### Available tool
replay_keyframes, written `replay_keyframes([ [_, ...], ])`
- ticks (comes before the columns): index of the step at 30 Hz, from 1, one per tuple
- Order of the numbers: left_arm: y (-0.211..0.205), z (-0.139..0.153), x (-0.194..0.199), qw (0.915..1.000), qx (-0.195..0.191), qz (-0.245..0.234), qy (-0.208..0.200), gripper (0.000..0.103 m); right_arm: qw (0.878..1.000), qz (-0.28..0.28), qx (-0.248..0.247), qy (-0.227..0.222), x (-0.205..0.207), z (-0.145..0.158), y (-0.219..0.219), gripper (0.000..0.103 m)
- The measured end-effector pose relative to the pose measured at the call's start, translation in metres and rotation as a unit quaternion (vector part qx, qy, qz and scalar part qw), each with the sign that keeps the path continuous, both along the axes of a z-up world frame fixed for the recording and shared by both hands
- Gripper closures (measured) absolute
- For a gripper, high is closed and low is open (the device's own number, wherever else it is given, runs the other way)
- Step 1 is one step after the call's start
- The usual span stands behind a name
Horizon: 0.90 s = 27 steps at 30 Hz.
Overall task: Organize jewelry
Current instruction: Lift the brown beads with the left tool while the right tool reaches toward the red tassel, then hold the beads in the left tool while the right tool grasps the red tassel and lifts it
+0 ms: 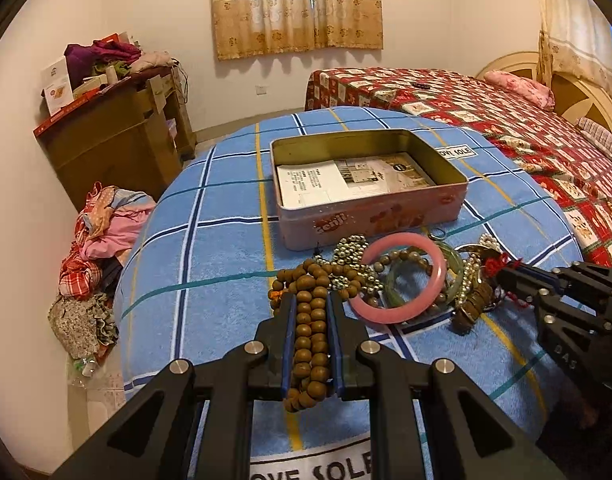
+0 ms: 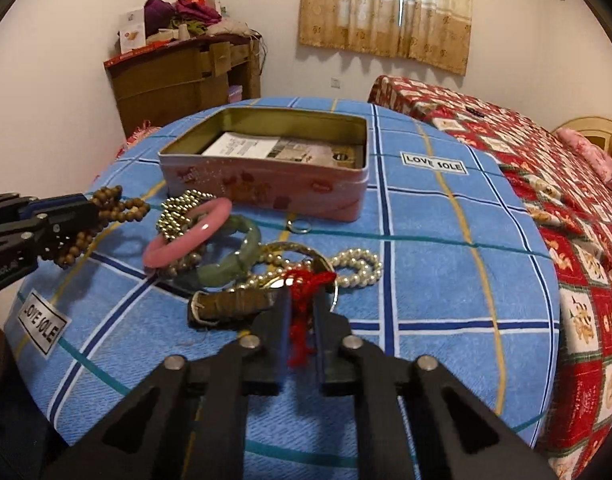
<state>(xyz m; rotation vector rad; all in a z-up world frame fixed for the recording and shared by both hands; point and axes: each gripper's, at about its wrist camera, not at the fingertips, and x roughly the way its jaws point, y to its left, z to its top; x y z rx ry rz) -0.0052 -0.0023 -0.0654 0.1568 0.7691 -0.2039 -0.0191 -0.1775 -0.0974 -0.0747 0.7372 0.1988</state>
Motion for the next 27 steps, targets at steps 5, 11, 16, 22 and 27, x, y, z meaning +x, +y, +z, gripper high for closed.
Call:
replay_keyframes([
  [5, 0.007, 0.006, 0.001, 0.9999, -0.003, 0.007, -0.009, 0.088, 1.0, 0.006, -0.009, -0.016, -0.004, 0.006, 0.002, 0.095],
  [11, 0.014, 0.016, 0.004, 0.9996, -0.002, 0.012, -0.024, 0.088, 0.999, 0.004, -0.021, -0.033, -0.005, 0.014, 0.0, 0.095],
  [16, 0.016, 0.021, 0.008, 0.9993, 0.0, 0.017, -0.033, 0.088, 0.997, 0.005, -0.044, -0.058, -0.008, 0.025, 0.002, 0.096],
  [22, 0.013, 0.025, 0.014, 0.9993, -0.005, 0.011, -0.037, 0.088, 0.997, 0.002, -0.047, -0.069, -0.001, 0.035, -0.003, 0.098],
  [27, 0.014, 0.02, 0.015, 0.9996, -0.007, 0.008, -0.028, 0.088, 0.997, -0.005, -0.042, -0.068, -0.001, 0.034, -0.01, 0.098],
])
